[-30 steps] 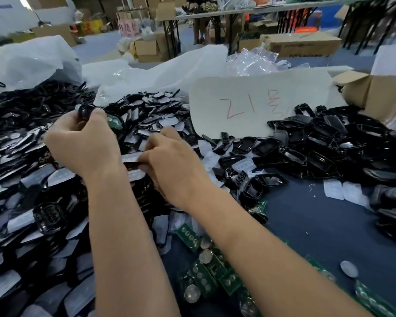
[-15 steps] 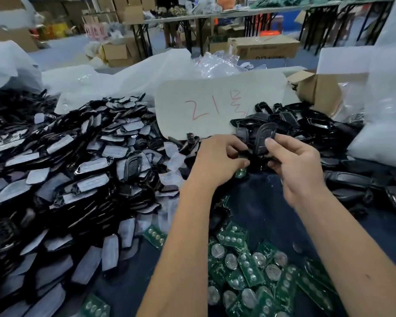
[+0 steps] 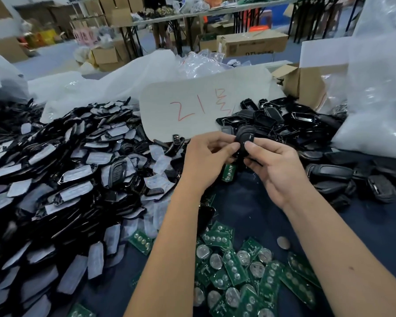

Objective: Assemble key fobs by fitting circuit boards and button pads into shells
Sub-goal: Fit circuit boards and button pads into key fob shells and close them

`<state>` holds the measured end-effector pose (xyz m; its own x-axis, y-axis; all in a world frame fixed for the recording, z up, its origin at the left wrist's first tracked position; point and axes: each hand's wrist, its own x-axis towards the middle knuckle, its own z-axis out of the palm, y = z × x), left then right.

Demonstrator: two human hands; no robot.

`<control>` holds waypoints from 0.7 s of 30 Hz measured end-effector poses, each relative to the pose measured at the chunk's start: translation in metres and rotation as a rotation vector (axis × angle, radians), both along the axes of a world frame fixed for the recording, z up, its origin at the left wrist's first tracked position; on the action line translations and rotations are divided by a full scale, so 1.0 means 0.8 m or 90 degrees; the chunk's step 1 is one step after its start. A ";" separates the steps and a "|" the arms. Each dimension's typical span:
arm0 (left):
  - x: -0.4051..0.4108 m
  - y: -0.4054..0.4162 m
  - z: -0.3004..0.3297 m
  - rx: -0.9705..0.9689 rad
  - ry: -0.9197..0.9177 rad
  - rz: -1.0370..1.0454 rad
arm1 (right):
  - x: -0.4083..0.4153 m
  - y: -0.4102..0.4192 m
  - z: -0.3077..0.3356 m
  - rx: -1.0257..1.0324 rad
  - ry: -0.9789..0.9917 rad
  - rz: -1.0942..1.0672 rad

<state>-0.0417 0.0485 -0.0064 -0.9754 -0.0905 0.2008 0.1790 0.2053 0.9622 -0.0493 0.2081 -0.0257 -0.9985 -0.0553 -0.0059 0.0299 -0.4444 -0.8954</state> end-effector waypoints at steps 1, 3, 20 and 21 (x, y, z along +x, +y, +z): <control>0.000 0.000 0.000 0.028 -0.014 -0.004 | 0.000 0.000 0.000 -0.007 -0.003 0.008; 0.001 -0.002 0.000 0.060 -0.040 -0.022 | 0.000 0.000 0.001 -0.036 -0.014 0.022; 0.004 0.005 0.015 0.106 -0.105 -0.133 | 0.005 0.001 0.001 -0.170 -0.023 0.003; 0.004 0.007 0.017 0.089 -0.103 -0.125 | 0.005 0.000 0.001 -0.161 -0.028 -0.012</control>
<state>-0.0383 0.0540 0.0074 -0.9954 0.0867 0.0407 0.0446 0.0445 0.9980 -0.0451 0.2082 -0.0247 -0.9984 -0.0421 -0.0372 0.0557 -0.6547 -0.7538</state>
